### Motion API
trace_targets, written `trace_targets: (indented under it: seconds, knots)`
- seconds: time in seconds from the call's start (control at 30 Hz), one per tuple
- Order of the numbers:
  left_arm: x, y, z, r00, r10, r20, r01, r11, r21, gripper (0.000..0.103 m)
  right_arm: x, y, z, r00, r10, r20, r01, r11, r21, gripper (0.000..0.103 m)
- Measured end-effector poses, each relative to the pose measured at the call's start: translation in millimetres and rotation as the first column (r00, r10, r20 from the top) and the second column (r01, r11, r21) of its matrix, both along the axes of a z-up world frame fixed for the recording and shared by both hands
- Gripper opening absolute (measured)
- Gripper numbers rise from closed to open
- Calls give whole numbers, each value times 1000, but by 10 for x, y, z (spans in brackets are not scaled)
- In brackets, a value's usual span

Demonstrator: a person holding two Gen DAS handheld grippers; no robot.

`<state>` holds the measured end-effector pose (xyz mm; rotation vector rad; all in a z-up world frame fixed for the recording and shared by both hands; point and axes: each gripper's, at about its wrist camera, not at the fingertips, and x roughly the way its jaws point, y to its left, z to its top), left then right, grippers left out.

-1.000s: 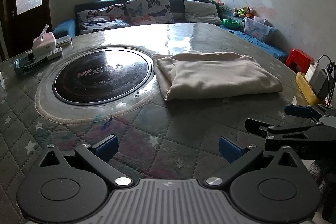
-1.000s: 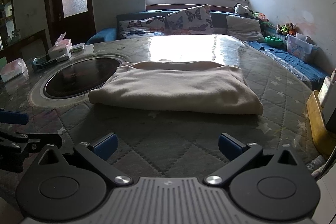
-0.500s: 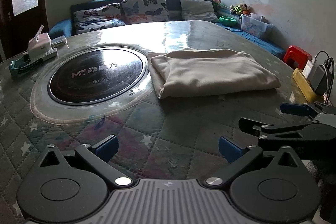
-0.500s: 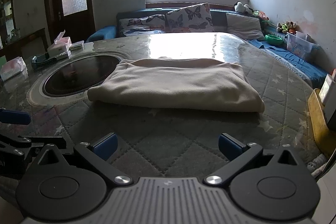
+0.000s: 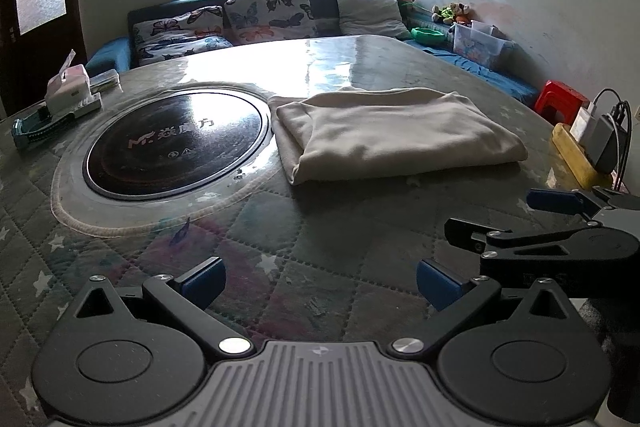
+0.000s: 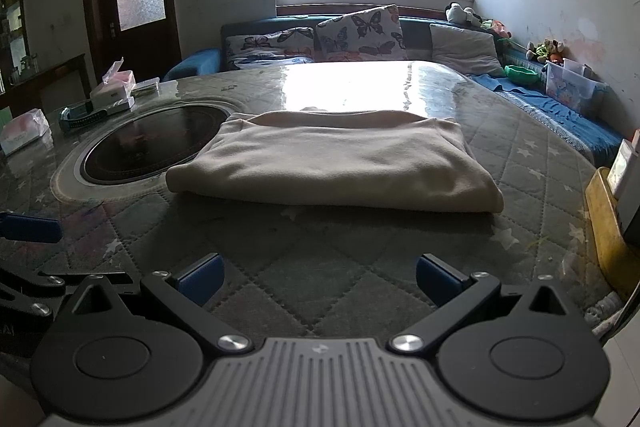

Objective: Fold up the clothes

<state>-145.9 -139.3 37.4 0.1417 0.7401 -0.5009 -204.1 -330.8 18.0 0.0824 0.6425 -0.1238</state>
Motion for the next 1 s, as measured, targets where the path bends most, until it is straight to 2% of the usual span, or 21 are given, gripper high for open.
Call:
trace_targets:
  seconds: [1.0]
  knots:
    - [102, -93, -3, 1000, -18, -15, 18, 1000, 15, 103, 106, -43, -12, 1000, -7, -26, 7, 1000, 5, 103]
